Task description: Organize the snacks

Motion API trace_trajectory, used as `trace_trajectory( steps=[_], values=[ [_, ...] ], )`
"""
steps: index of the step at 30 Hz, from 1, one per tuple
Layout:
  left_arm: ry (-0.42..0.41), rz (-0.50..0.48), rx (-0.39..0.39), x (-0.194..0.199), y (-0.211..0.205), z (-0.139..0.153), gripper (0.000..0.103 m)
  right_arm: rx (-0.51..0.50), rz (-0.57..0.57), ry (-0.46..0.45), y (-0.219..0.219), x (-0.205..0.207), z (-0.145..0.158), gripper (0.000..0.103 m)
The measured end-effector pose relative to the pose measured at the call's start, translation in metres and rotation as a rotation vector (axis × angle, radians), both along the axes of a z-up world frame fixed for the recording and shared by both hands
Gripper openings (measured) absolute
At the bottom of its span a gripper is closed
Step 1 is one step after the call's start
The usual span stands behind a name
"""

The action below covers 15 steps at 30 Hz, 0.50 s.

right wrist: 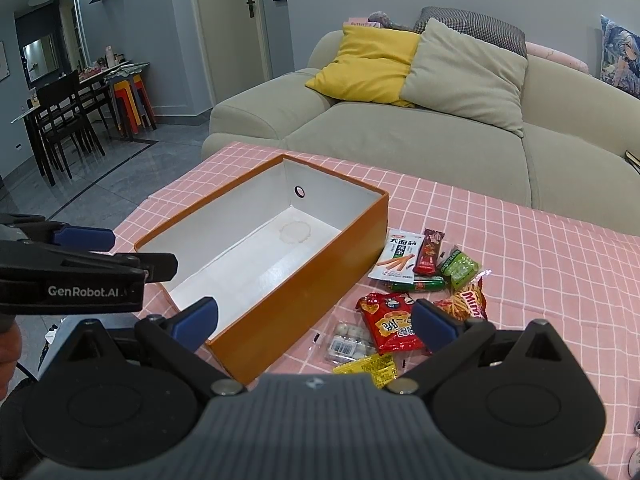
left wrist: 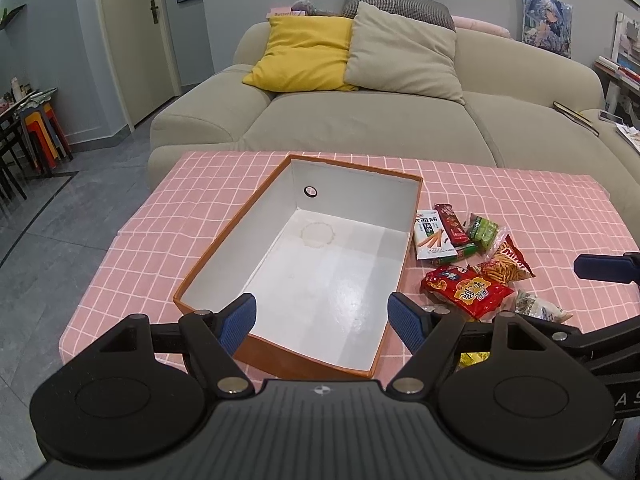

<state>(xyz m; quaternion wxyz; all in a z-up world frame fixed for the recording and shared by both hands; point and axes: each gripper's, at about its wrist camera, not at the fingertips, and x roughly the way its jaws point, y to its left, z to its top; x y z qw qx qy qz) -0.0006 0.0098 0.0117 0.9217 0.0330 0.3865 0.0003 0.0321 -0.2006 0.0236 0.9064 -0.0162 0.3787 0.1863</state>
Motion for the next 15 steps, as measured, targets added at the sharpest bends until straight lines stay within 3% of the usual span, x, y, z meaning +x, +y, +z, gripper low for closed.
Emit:
trace_trajectory(
  steps=[15],
  values=[
    [0.009, 0.003, 0.005, 0.0015, 0.0036, -0.0006, 0.088, -0.011, -0.003, 0.01, 0.0045, 0.005, -0.0008, 0.099]
  ],
)
